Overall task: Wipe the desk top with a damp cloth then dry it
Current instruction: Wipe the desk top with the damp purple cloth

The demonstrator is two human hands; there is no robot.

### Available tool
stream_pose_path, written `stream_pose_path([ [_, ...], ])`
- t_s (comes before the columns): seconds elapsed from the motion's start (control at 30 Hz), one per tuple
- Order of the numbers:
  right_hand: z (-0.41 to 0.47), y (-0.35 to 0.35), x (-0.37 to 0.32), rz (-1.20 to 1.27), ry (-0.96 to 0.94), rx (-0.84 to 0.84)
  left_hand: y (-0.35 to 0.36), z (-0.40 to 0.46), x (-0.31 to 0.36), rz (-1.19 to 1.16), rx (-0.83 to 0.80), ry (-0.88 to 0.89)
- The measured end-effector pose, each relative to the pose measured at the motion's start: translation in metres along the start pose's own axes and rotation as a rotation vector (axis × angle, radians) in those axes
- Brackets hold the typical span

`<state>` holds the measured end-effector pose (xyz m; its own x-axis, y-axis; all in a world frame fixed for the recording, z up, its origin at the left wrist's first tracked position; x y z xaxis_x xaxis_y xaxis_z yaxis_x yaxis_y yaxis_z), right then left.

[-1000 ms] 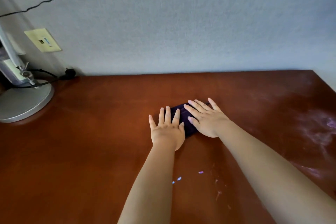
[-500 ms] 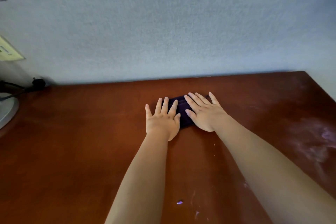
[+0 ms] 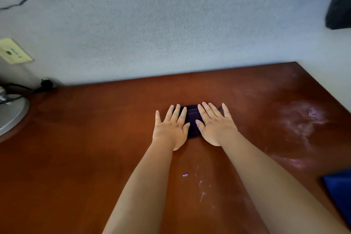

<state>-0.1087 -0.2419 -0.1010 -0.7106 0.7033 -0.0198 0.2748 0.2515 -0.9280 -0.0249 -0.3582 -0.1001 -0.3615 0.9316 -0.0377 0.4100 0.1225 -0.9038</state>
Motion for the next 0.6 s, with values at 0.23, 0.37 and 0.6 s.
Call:
stream_pose_path([
  [0.23,-0.052,0.022,-0.027,0.036,0.128,-0.033,0.014,-0.039,-0.003,0.154,-0.006,0.092],
  [0.37,-0.070,0.031,-0.046,0.043,0.165,-0.064,0.017,-0.052,-0.016,0.259,-0.020,0.139],
  [0.6,-0.083,0.036,-0.081,0.035,0.125,-0.081,0.033,-0.084,-0.040,0.290,-0.028,0.106],
])
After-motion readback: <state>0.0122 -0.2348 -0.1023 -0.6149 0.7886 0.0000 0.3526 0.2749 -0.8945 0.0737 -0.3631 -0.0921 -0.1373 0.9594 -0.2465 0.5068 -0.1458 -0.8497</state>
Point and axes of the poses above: each hand's wrist, its own z-axis towards the middle knuckle, its own y-axis out of the palm, x = y × z, the point moved 3 cm from there along z, towards the middle knuckle, and after that the axes turned 9 degrees about -x, right-handed, at the moved point
